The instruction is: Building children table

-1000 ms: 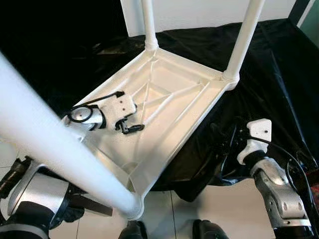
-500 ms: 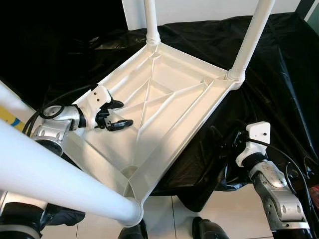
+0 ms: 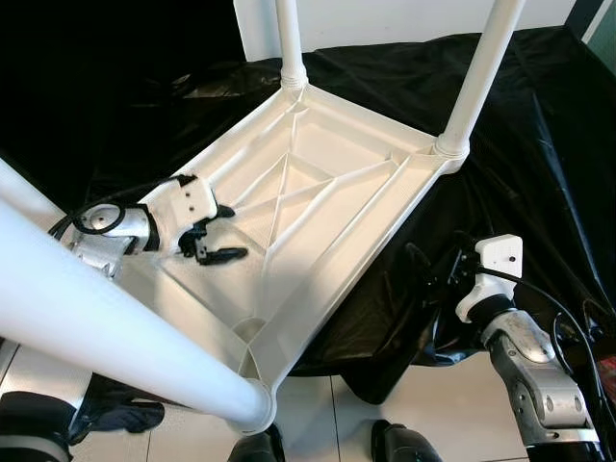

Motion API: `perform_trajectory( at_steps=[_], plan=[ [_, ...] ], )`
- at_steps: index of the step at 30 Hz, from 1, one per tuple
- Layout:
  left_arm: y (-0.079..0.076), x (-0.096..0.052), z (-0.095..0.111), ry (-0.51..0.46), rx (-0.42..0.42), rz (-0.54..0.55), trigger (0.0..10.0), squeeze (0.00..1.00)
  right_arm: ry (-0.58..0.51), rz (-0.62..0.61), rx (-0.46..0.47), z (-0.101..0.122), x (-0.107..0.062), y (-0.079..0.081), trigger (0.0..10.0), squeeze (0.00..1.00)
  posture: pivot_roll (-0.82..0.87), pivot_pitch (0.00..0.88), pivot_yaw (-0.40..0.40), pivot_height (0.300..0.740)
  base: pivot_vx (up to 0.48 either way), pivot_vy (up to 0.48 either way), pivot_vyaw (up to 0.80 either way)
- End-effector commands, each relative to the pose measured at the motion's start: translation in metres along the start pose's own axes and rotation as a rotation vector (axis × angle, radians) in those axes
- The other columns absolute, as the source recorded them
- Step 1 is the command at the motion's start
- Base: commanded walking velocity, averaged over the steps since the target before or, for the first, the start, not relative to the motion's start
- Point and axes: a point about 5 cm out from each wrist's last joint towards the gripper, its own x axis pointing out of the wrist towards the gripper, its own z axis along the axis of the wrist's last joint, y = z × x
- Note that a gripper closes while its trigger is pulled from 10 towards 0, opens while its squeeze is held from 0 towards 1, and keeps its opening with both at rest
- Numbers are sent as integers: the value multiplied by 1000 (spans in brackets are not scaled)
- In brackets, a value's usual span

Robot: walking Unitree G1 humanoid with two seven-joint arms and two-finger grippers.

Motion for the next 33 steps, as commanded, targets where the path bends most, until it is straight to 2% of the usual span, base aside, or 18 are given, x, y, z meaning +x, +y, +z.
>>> perform_trajectory(
  at_steps=[1, 6, 14, 19, 25, 33],
  plan=[
    [-5, 3, -3, 28, 8, -75, 10000, 0, 13, 2, -7, 0, -3, 0, 10000, 0, -82, 191, 85, 740, 0, 0, 0],
    [-6, 10, -3, 39, 15, -66, 10000, 0, 14, 0, -14, 0, -4, -2, 10000, 0, -91, 197, 83, 740, 0, 0, 0],
    [4, 22, 7, 51, 40, -11, 10000, 0, 19, -1, -23, 1, -7, -3, 10000, 0, -105, 206, 81, 740, 0, 0, 0],
    [4, 25, 9, 51, 42, -10, 10000, 0, 24, 3, -22, 1, -8, -2, 10000, 0, -105, 207, 81, 740, 0, 0, 0],
    [-4, 37, 8, 81, 21, -94, 10000, 0, 34, 6, -20, -1, -8, -1, 10000, 0, -93, 211, 79, 740, 0, 0, 0],
    [-4, 40, 5, 153, -23, -149, 10000, 0, 36, 12, -18, -2, -6, 1, 10000, 0, -87, 215, 81, 740, 0, 0, 0]
  ],
)
